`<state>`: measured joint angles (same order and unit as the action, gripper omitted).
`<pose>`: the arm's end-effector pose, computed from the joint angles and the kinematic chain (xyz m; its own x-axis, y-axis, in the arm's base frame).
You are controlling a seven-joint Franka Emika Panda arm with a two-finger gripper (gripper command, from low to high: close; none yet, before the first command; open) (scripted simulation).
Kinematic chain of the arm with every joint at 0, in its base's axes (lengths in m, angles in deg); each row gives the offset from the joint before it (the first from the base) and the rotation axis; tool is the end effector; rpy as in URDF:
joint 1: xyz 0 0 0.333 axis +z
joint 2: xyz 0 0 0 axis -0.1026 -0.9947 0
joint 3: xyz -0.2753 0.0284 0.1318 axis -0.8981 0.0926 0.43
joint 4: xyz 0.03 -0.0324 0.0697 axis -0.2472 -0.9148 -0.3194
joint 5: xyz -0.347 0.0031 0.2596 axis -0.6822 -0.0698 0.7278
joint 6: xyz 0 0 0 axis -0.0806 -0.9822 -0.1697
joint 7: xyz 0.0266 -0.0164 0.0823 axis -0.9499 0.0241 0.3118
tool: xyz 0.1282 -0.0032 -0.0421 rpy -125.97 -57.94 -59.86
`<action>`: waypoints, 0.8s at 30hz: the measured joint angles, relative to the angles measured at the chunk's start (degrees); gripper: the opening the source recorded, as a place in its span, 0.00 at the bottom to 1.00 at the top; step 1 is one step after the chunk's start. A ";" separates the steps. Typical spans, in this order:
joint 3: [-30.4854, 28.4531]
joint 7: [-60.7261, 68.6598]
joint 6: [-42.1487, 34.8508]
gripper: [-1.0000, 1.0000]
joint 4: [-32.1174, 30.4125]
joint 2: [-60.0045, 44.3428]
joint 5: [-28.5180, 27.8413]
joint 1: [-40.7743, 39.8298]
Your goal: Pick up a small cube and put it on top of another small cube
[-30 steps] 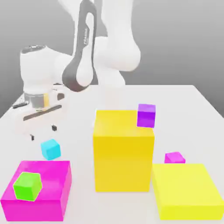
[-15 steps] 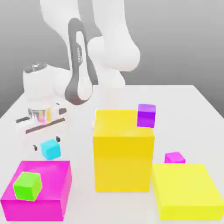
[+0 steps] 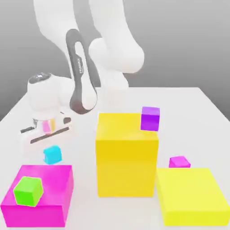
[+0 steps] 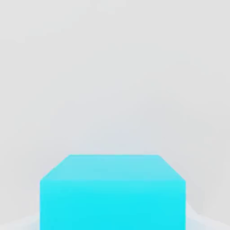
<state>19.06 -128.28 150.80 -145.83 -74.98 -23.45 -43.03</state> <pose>0.2084 -0.2313 0.0606 -0.9956 0.0941 -0.0023 0.0942 0.9955 -0.0099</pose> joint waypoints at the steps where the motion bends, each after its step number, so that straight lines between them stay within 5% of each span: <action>1: 0.19 -0.03 -0.82 0.00 -0.03 0.91 0.09 -0.09; 17: 2.11 7.18 -13.23 0.00 -3.18 16.09 9.47 0.28; 24: 3.00 24.87 -23.21 0.00 8.01 14.98 15.48 8.50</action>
<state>22.06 -103.41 127.58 -137.81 -59.99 -7.97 -34.53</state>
